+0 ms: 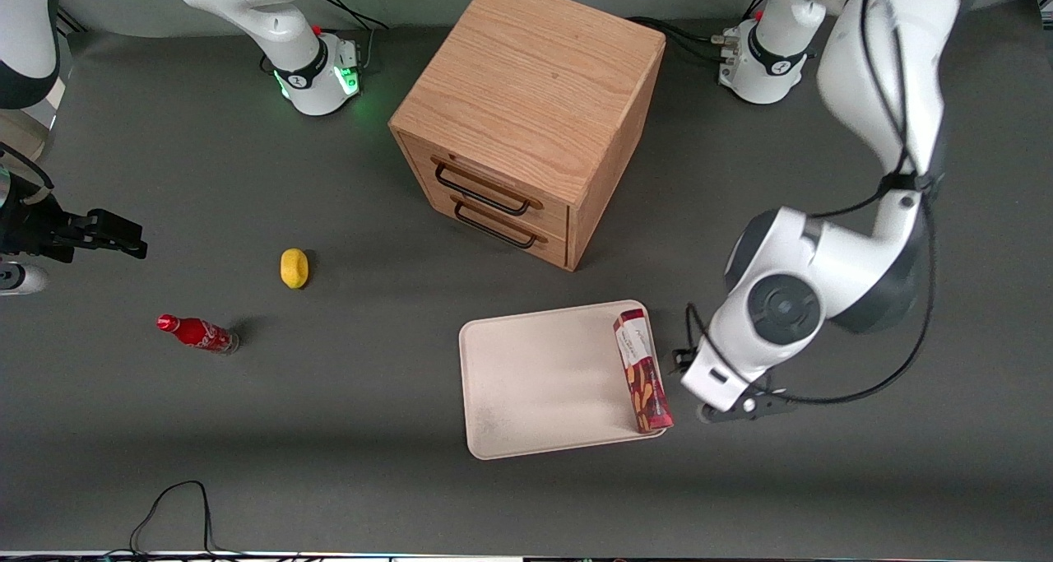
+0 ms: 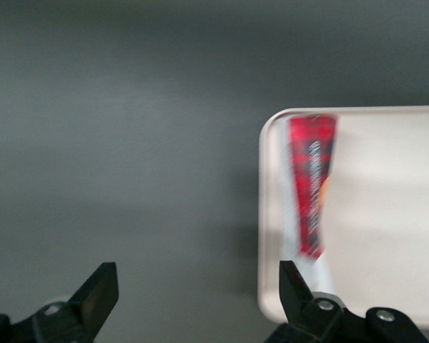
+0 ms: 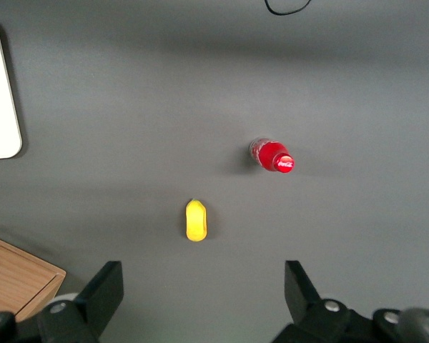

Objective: Place red cookie box on tray

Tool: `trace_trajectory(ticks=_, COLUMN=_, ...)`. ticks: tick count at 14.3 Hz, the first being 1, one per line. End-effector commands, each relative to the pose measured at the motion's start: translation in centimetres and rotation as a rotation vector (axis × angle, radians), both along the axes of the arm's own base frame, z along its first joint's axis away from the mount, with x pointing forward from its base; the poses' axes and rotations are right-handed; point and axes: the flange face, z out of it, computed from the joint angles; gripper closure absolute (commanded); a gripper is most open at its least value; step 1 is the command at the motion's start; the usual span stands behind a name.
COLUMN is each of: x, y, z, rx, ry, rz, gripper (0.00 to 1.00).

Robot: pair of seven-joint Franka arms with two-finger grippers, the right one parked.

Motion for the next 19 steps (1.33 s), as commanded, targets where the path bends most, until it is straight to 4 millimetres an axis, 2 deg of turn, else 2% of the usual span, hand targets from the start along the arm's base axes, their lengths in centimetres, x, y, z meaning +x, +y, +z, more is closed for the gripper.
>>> trace_trajectory(ticks=1, x=-7.7, y=4.8, z=4.4, rx=0.021, ry=0.041, rz=-0.066, gripper=0.0)
trace_trajectory(ticks=4, x=-12.4, y=11.7, z=8.5, rx=0.064, ry=0.043, rz=-0.065, gripper=0.0)
trace_trajectory(ticks=7, x=-15.1, y=18.3, z=12.4, rx=0.021, ry=0.079, rz=-0.069, gripper=0.0)
trace_trajectory(ticks=8, x=-16.0, y=19.6, z=14.0, rx=0.015, ry=0.077, rz=-0.046, gripper=0.0)
trace_trajectory(ticks=11, x=-18.1, y=22.2, z=18.2, rx=0.011, ry=0.077, rz=0.009, gripper=0.0)
trace_trajectory(ticks=13, x=-18.5, y=24.1, z=20.5, rx=0.013, ry=0.099, rz=0.049, gripper=0.0)
trace_trajectory(ticks=14, x=-18.3, y=24.2, z=21.3, rx=0.014, ry=0.101, rz=0.054, gripper=0.0)
trace_trajectory(ticks=16, x=-18.2, y=25.5, z=21.4, rx=0.013, ry=0.098, rz=0.079, gripper=0.0)
trace_trajectory(ticks=18, x=-18.0, y=25.0, z=21.7, rx=0.013, ry=0.083, rz=0.059, gripper=0.0)
trace_trajectory(ticks=19, x=-18.0, y=24.1, z=21.8, rx=-0.014, ry=0.079, rz=0.026, gripper=0.0)
